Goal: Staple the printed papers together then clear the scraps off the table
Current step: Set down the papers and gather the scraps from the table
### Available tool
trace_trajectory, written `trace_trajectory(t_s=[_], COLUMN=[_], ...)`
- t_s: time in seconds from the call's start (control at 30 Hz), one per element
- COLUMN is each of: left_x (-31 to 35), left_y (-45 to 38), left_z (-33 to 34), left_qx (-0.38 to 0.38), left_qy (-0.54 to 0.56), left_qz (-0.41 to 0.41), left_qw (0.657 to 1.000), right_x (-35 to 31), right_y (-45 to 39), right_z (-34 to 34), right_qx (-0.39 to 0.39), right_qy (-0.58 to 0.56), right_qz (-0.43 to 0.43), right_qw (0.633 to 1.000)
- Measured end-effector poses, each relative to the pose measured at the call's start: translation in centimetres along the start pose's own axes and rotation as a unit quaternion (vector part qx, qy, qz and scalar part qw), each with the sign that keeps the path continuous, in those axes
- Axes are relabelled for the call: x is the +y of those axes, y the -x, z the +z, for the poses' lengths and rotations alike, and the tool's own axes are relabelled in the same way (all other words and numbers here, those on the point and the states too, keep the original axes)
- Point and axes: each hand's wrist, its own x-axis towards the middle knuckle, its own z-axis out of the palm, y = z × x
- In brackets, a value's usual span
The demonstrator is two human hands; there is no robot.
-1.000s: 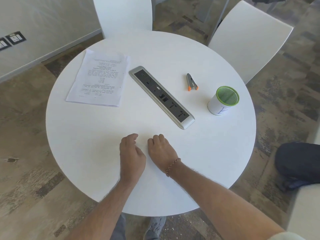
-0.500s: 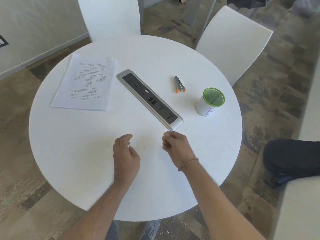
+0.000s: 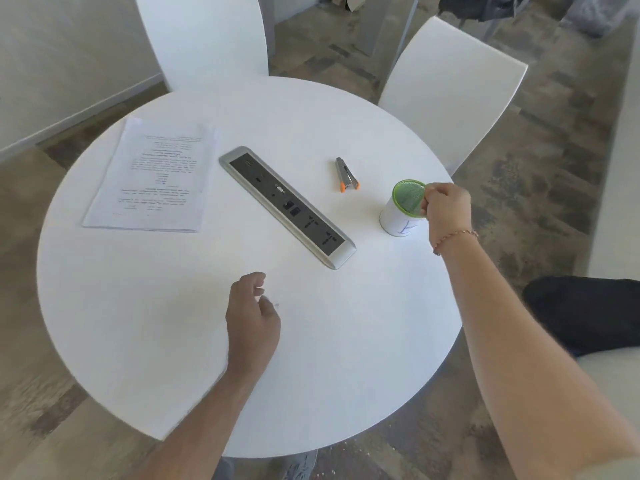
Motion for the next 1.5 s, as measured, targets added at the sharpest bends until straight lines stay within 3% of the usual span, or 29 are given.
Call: trace_trajectory(t_s=[0.07,0.17,0.5,0.83,1.0,1.17,1.3,1.5], left_x=[0.5,1.4,2.6,1.2,-0.2,-1.2,-1.6,-1.7], left_y=[-0.2,-0.7,-1.6,-1.4,-1.0,-0.4,-0.1,0.6], left_z=[0.2,0.5,0.2,-0.7,-1.1,-0.9,-1.0,-1.0], left_qx=[0.001,0.010,0.025,0.033,0.029,0.018,0.001,-0.006], left_qy=[0.012,0.031,0.038,-0.002,-0.026,-0.037,-0.041,-0.043], left_qz=[-0.007,-0.020,-0.019,-0.025,-0.053,-0.086,-0.090,-0.095], left_qw=[1.000,0.999,0.999,0.999,0.998,0.995,0.995,0.995], right_x=[0.1,0.3,-0.4,-0.5,0.5,4.1,7.5,9.4], right_y=[-0.9,-1.4,-1.1,-0.6,2.8,12.5,19.2,21.9], right_z=[0.3,1.0,1.6,1.0,2.5,6.3,9.1,11.3], right_qx=[-0.003,-0.020,-0.021,0.034,0.078,-0.054,-0.174,-0.202], right_qy=[0.198,0.328,0.439,0.409,0.336,0.221,0.200,0.206], right_qz=[-0.051,-0.073,-0.089,-0.131,-0.207,-0.204,-0.148,-0.105], right_qw=[0.979,0.942,0.894,0.903,0.915,0.952,0.953,0.952])
